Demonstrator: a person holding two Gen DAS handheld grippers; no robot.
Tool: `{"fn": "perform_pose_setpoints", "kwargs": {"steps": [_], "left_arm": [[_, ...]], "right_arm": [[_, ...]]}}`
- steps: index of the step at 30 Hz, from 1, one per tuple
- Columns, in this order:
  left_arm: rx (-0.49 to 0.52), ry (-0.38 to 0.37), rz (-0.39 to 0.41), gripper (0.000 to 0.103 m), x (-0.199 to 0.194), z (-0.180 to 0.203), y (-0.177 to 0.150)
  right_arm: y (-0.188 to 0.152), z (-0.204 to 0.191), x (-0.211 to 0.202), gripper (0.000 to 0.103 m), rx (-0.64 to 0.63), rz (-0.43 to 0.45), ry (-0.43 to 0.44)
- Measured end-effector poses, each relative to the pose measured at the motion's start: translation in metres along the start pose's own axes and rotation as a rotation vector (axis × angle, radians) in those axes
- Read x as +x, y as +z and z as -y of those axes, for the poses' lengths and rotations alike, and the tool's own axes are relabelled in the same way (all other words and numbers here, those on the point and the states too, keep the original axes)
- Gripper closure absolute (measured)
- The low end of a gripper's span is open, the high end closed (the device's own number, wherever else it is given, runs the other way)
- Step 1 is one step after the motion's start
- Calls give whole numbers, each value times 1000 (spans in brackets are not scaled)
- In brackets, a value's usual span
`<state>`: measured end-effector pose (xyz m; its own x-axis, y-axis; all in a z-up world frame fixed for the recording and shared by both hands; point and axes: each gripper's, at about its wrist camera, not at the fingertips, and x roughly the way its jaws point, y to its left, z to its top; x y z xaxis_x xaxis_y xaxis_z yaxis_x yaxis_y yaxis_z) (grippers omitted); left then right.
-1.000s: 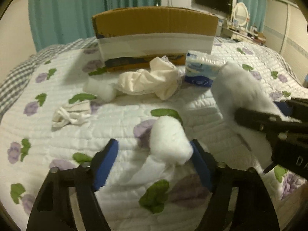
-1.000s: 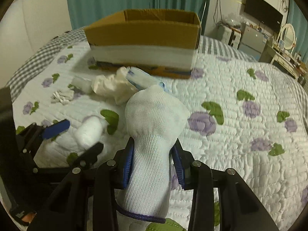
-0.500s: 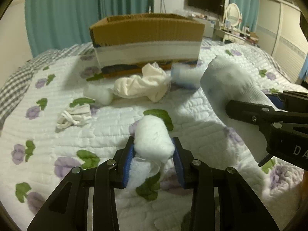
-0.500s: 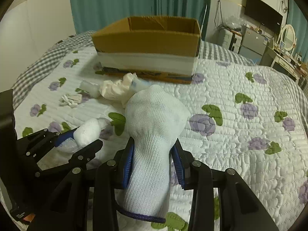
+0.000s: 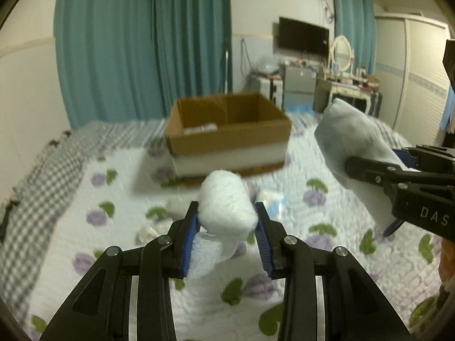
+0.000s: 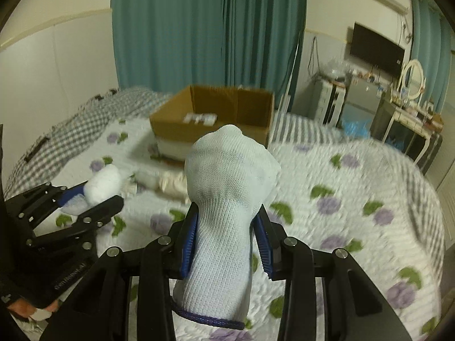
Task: Organize soft objects
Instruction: 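Carry both socks into the cardboard box and open both tools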
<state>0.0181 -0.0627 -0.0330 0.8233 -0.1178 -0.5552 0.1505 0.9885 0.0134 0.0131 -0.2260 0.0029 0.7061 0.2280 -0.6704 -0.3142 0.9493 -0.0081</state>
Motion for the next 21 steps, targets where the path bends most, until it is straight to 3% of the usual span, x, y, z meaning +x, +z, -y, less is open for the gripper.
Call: {"fn": "perform_pose_setpoints", "kwargs": {"steps": [10,15,21], "left_arm": [[44,25,117,67,-20,-7,67],[78,50,155,67,-5,-9,108],[72,55,146,67,42,-18,147]], "right_arm": [[79,14,-23,66,-30,148,4],[126,17,0,66,-41,191,6],[168,31,51,66,-12,194,15]]}}
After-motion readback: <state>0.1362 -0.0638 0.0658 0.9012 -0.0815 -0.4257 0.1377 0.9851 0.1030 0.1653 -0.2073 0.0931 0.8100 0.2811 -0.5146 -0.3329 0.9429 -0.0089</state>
